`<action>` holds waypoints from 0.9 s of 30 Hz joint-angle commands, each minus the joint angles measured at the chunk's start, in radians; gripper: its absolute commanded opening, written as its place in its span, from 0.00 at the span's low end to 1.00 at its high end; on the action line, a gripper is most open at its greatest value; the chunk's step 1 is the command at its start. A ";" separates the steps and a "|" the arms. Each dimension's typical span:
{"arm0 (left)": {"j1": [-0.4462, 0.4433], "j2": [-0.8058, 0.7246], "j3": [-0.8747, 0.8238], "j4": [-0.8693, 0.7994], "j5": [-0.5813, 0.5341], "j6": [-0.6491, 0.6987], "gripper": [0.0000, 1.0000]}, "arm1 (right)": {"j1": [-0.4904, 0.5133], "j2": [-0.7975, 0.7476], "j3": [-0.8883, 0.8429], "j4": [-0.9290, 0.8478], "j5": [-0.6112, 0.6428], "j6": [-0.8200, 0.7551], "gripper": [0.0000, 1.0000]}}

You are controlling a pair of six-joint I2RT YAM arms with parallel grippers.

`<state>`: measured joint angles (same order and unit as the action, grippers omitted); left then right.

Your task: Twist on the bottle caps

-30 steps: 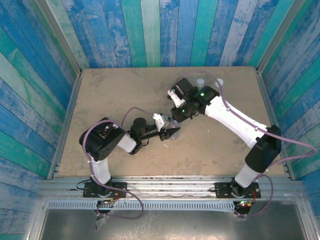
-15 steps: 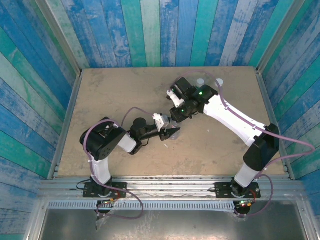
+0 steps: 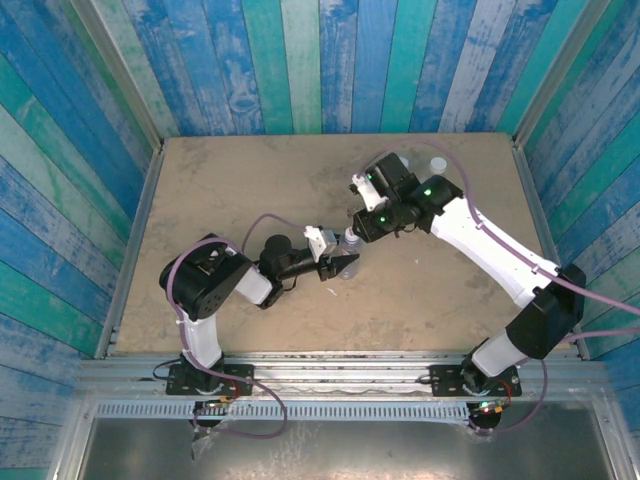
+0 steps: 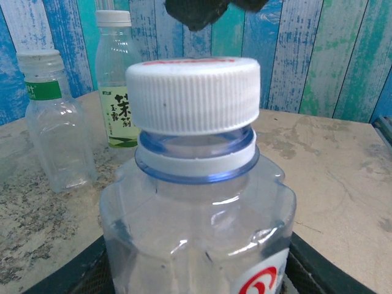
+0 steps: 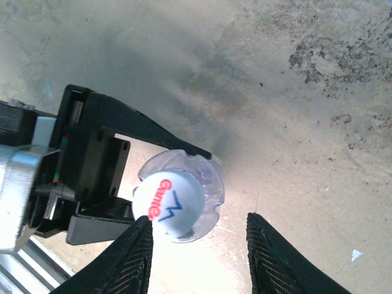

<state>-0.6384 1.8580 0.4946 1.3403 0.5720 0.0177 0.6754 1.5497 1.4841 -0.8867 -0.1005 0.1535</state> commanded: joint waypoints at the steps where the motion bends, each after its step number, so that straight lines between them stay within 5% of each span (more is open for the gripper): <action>1: 0.007 0.052 -0.011 -0.032 0.005 -0.008 0.56 | -0.011 -0.004 -0.026 0.029 -0.049 0.001 0.41; 27: 0.008 0.059 -0.002 -0.038 0.011 -0.013 0.56 | -0.030 0.055 -0.082 0.044 -0.132 -0.020 0.26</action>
<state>-0.6346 1.8671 0.4946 1.3537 0.5827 0.0090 0.6502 1.5707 1.4395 -0.7967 -0.2169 0.1452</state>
